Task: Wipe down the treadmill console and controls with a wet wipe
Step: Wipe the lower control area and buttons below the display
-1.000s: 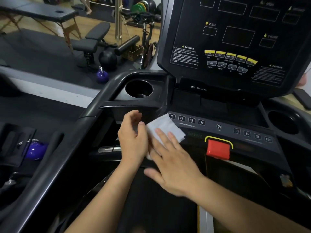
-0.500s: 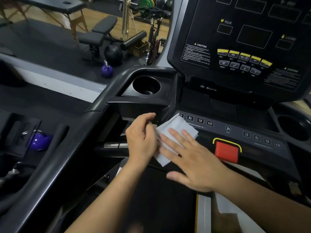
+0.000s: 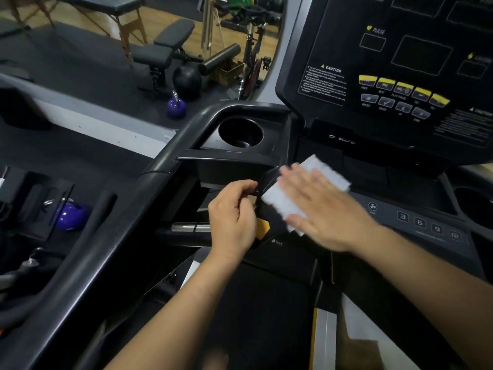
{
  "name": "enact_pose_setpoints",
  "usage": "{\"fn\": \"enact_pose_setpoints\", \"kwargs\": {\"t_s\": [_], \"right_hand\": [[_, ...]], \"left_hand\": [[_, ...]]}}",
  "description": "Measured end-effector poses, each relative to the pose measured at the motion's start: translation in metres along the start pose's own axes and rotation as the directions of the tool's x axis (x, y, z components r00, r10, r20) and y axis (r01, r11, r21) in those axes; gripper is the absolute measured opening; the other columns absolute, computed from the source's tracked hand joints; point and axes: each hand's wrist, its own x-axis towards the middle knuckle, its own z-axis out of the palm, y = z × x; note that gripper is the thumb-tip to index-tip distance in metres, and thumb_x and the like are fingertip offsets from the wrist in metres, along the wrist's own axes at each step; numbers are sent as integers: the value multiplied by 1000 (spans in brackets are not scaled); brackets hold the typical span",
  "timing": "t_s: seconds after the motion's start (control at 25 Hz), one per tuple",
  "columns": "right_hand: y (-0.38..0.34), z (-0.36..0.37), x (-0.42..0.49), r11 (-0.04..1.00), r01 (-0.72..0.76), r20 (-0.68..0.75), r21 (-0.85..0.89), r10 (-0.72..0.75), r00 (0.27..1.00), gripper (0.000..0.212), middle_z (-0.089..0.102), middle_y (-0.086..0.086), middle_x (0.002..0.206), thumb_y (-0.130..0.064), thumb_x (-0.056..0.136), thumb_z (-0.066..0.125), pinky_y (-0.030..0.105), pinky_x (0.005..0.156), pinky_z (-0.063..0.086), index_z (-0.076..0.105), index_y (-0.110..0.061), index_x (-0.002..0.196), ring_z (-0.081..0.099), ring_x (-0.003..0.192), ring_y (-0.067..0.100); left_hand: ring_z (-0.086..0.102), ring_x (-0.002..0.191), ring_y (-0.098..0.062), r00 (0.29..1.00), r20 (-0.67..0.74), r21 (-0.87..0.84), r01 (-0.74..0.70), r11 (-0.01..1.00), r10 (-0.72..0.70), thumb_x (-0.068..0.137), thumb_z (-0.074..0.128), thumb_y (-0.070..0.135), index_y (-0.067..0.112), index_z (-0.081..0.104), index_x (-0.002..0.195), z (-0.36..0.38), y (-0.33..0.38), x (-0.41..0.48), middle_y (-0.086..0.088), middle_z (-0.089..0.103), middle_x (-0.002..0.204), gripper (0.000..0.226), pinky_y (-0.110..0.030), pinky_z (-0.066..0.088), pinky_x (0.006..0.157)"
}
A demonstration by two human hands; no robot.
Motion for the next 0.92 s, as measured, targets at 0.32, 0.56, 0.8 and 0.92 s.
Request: {"fn": "enact_pose_setpoints", "kwargs": {"t_s": [0.32,0.56,0.8,0.92], "right_hand": [[-70,10,-15,986,166,3,2,-166,986,79,15,12,160,-66,95,23,54,117,9,27,-10,150,-4,149,27],[-9,-8,23,990,-135,32,38,134,990,74,-12,-1,162,-62,92,4,45,119,-6,-6,-21,153,-20,146,17],[-57,-1,16,990,-125,-2,71,125,992,78,-10,5,162,-65,92,2,56,117,-3,-1,-18,154,-22,146,25],[-78,7,-10,998,-18,-32,56,19,999,78,-11,2,162,-66,95,5,54,118,0,0,-16,154,-22,145,21]], "left_hand": [[68,83,-6,1000,-19,-27,11,1000,-12,80,42,5,11,73,88,2,-5,0,6,72,85,32,-28,54,76],[70,79,-10,992,32,-69,123,990,-121,82,42,13,20,71,94,3,-7,2,8,72,76,32,-40,57,74],[69,79,-16,994,-22,-109,106,988,-109,84,42,10,17,67,88,1,-6,2,6,70,78,26,-42,56,73],[68,80,-14,995,-28,-94,96,991,-99,84,43,7,16,66,87,0,-5,3,7,69,80,25,-34,55,73]]}}
